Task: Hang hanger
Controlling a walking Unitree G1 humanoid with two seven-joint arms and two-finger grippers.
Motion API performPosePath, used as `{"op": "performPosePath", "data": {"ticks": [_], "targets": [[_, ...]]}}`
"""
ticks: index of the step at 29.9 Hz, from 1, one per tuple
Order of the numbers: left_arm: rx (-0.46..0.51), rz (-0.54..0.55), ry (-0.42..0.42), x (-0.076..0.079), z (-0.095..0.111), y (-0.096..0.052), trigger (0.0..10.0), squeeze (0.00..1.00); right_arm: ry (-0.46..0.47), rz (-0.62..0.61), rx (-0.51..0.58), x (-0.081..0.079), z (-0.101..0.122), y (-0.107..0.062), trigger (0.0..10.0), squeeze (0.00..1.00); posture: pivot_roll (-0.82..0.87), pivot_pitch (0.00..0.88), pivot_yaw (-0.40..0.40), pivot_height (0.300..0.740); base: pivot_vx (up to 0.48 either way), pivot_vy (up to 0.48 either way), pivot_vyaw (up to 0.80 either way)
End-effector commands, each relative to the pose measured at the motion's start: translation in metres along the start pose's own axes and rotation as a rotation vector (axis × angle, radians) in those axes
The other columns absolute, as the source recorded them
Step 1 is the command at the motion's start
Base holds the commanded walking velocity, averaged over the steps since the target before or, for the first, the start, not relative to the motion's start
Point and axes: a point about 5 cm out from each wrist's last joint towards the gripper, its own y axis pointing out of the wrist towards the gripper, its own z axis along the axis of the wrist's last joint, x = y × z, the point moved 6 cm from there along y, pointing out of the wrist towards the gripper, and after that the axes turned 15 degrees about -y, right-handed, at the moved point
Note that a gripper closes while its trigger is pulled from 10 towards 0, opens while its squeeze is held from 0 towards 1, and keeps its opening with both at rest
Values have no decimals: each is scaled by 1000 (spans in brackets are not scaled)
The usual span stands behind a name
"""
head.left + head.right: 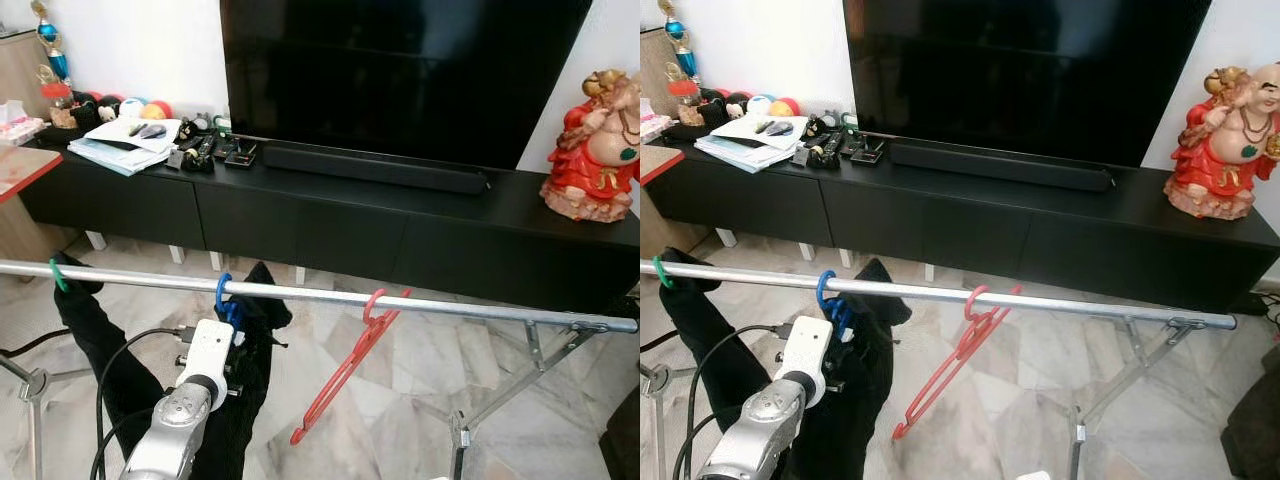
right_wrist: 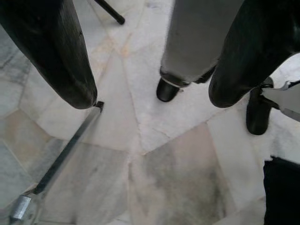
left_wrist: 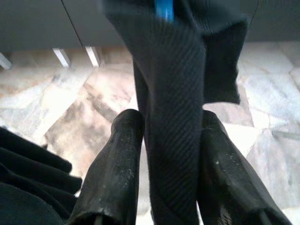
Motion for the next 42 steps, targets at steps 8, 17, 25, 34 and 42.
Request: {"op": "performPosePath", "data": {"ticks": [8, 17, 25, 34, 42], "targets": [[93, 15, 24, -13, 14, -25, 10000, 1000, 17, -26, -31, 25, -25, -7, 10000, 0, 119, 0, -44, 740, 0, 0, 0], [225, 127, 15, -33, 30, -55, 10000, 0, 12, -14, -19, 14, -12, -3, 10000, 0, 128, 0, -42, 740, 0, 0, 0], [219, 158, -15, -38, 29, -56, 10000, 0, -28, 27, 17, -17, 11, 2, 10000, 0, 123, 0, -32, 740, 0, 60, 100], [222, 159, -19, -34, 30, -55, 10000, 0, -5, 42, 4, -32, 8, 2, 10000, 0, 122, 0, -27, 740, 0, 480, 421], [208, 122, -13, -27, 29, -53, 10000, 0, -1, 25, -7, -18, 2, 1, 10000, 0, 123, 0, -27, 740, 0, 457, 0]]}}
